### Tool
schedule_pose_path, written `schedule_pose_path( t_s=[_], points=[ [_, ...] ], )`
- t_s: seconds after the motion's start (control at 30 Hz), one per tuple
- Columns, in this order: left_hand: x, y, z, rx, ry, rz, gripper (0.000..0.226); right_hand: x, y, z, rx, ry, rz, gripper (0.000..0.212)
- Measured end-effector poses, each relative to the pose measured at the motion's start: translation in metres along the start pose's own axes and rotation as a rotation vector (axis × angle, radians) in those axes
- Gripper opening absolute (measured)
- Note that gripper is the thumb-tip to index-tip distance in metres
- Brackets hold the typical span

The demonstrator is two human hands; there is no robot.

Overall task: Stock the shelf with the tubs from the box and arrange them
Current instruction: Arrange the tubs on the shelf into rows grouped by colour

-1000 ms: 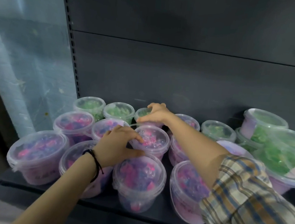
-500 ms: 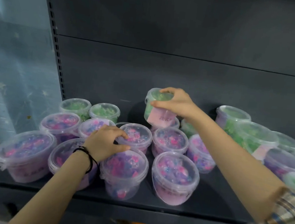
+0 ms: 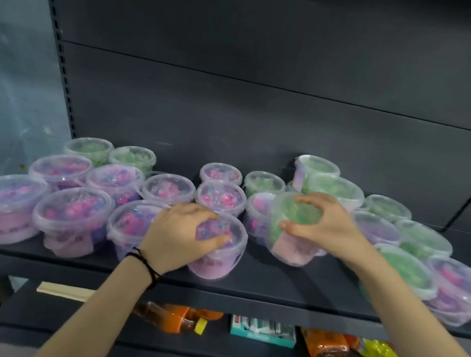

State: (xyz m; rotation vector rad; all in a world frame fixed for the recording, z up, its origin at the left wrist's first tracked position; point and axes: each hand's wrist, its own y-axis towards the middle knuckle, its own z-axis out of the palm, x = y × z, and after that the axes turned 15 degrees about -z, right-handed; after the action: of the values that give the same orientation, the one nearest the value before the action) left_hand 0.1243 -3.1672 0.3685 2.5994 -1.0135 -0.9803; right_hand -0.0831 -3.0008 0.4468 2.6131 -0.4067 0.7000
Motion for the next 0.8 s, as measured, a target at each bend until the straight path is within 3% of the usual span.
schedule_pose_path(
  t_s=[0.17,0.27,0.4,0.5,0.57,0.7,0.8],
  points=[
    [-0.006,-0.013,0.018,-0.071,0.207,0.019,0.065,-0.031,-0.032,-0.007,0.113,-0.104,0.065,0.066],
    [-0.007,-0.017,0.014,-0.115,0.351,-0.038,0.068,-0.050,-0.038,0.001,0.119,-0.175,0.107,0.081],
    [0.000,-0.029,0.004,-0.095,0.415,-0.229,0.080,-0.067,-0.042,0.013,0.076,-0.241,0.059,0.095],
    [0.007,-0.034,0.000,-0.106,0.402,-0.248,0.090,-0.064,-0.040,0.012,0.067,-0.232,-0.030,0.097],
    [0.009,-0.034,-0.001,-0.123,0.407,-0.221,0.095,-0.059,-0.032,0.008,0.061,-0.176,-0.096,0.090],
    [0.013,-0.028,0.000,-0.082,0.392,-0.213,0.098,-0.046,-0.005,0.005,0.058,-0.076,-0.246,0.048],
    [0.018,-0.020,-0.001,-0.071,0.335,-0.194,0.099,-0.033,0.022,0.016,0.134,-0.098,-0.312,0.044]
  ],
)
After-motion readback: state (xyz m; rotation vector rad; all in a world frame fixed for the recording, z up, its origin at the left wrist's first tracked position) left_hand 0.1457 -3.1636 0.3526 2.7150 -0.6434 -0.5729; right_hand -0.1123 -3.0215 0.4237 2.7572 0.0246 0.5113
